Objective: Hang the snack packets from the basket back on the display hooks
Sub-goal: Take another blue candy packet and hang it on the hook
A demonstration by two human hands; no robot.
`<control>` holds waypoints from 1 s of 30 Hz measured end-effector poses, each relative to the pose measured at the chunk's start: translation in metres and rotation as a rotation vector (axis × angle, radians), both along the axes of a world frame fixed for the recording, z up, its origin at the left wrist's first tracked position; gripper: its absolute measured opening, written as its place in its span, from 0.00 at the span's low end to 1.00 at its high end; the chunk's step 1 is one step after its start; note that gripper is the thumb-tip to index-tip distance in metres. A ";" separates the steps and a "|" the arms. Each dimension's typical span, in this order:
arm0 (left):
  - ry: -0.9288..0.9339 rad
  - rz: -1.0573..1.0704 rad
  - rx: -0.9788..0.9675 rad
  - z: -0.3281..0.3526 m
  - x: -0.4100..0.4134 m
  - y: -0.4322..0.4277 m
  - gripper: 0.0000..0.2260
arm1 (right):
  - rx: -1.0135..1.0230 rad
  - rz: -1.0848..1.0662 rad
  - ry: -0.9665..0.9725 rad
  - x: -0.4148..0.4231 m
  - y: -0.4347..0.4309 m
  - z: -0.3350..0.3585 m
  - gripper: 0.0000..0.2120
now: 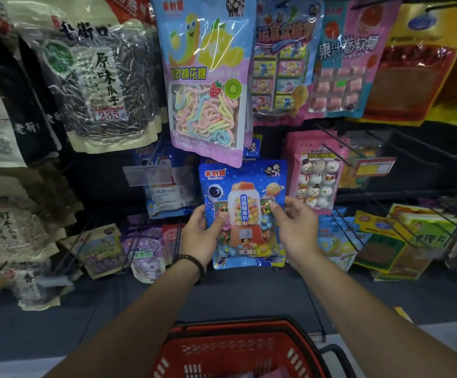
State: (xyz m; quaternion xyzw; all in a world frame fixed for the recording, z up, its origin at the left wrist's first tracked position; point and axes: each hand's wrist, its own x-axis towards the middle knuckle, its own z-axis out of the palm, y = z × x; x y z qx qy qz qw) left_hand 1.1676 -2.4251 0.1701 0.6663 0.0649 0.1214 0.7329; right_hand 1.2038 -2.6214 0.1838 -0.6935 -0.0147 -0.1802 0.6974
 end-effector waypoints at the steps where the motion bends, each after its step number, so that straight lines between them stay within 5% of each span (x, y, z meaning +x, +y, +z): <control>1: -0.004 -0.006 0.001 0.000 0.000 -0.001 0.10 | 0.002 -0.006 -0.005 0.001 -0.002 -0.001 0.12; 6: -0.001 -0.012 -0.003 0.002 0.006 -0.001 0.07 | -0.016 -0.003 0.009 0.002 -0.003 -0.001 0.13; 11: 0.011 0.015 0.036 0.002 0.018 0.002 0.08 | -0.114 -0.040 0.063 0.019 -0.002 -0.005 0.02; 15: 0.049 0.065 0.086 0.006 0.032 0.004 0.04 | -0.146 -0.074 0.108 0.032 0.009 0.003 0.11; 25: 0.115 0.173 0.235 0.001 0.054 0.009 0.05 | -0.320 -0.127 0.207 0.055 0.020 0.010 0.08; 30: 0.287 0.171 0.329 -0.004 0.051 0.010 0.24 | -0.343 -0.127 0.281 0.038 0.017 0.004 0.25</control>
